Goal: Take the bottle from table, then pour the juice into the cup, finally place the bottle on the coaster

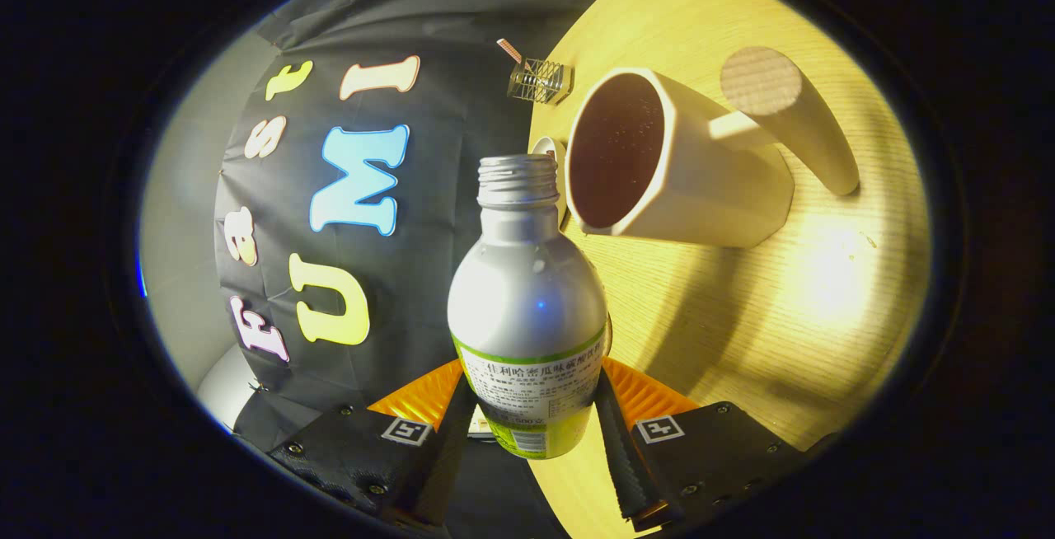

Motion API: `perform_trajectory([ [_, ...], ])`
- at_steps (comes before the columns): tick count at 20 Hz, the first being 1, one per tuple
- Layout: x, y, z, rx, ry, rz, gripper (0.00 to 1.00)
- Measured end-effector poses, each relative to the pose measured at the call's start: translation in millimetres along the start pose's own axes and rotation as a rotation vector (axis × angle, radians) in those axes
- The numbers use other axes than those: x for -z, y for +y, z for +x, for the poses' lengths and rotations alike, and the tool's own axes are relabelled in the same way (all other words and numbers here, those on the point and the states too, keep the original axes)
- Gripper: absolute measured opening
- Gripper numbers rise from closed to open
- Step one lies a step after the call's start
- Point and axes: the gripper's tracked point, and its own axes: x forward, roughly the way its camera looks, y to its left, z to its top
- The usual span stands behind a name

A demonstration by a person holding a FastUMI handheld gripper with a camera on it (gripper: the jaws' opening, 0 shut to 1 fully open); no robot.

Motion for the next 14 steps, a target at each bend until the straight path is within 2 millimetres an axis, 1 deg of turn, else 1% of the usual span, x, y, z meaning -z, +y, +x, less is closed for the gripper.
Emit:
perform_trajectory([
  [4,4.5,3.8,5.2,-0.016,0.030,0.063,0.75],
  [11,4.1,16.9,8.7,-0.034,0.033,0.183,0.75],
  [14,4.6,19.7,10.0,-0.039,0.036,0.219,0.75],
])
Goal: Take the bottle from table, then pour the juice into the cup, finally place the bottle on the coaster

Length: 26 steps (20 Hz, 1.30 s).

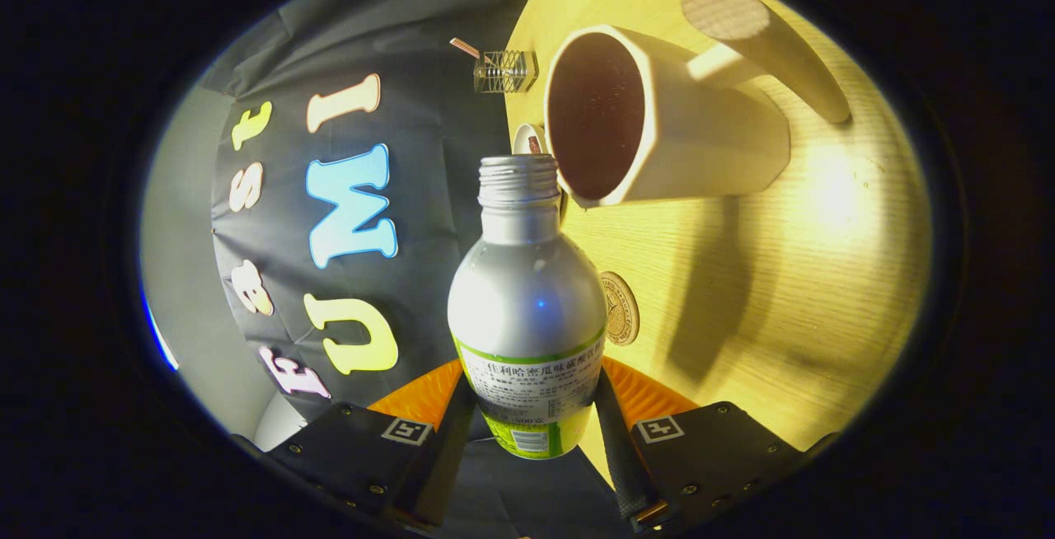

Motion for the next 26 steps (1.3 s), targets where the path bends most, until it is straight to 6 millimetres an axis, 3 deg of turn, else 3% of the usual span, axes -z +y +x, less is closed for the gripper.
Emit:
perform_trajectory([
  [26,-3.7,14.7,-8.6,-0.056,-0.007,0.214,0.75],
])
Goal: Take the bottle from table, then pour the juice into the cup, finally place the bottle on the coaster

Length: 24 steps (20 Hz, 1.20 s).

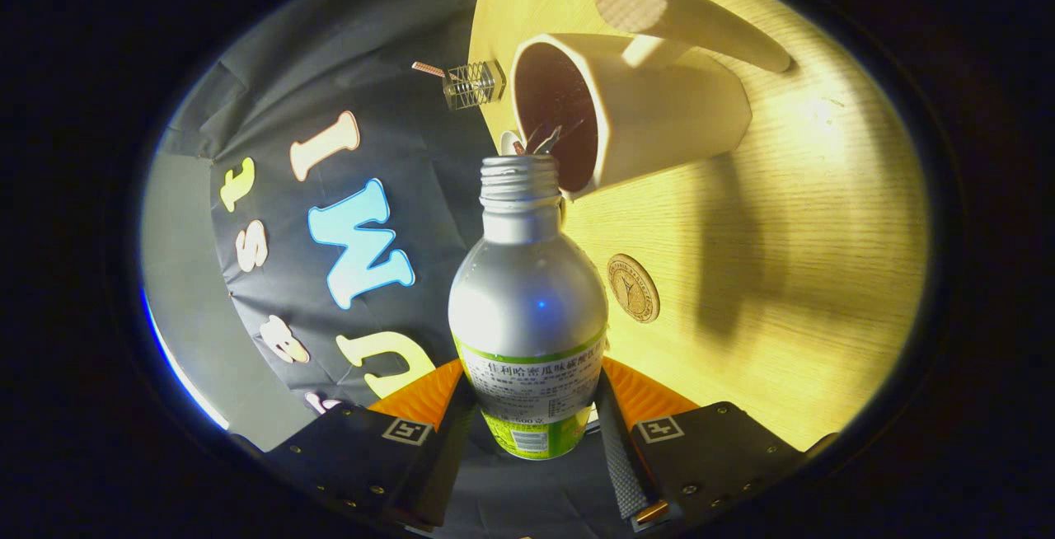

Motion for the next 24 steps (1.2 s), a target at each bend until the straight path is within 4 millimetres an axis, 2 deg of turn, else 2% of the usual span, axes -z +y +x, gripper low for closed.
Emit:
perform_trajectory([
  [6,3.7,3.1,-2.0,-0.011,0.007,0.041,0.75],
  [24,-6.9,27.6,-5.3,-0.045,0.009,0.146,0.75],
])
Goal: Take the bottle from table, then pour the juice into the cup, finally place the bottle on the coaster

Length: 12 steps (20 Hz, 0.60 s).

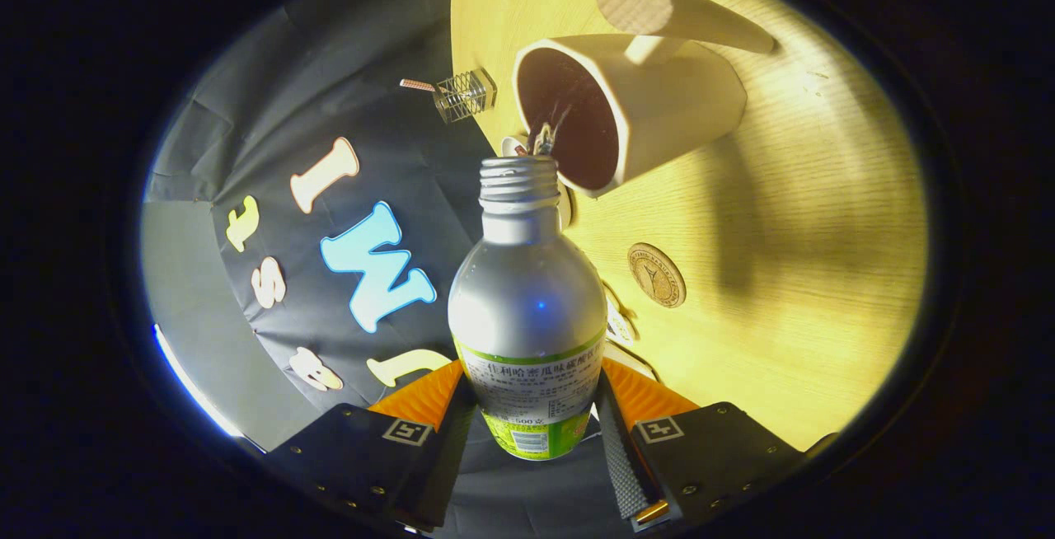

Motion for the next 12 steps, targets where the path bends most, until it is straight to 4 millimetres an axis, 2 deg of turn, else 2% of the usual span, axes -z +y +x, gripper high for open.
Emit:
perform_trajectory([
  [7,-6.6,4.3,-3.5,0.004,-0.002,0.027,0.75],
  [12,-2.6,10.4,-3.2,-0.002,0.010,0.060,0.75],
])
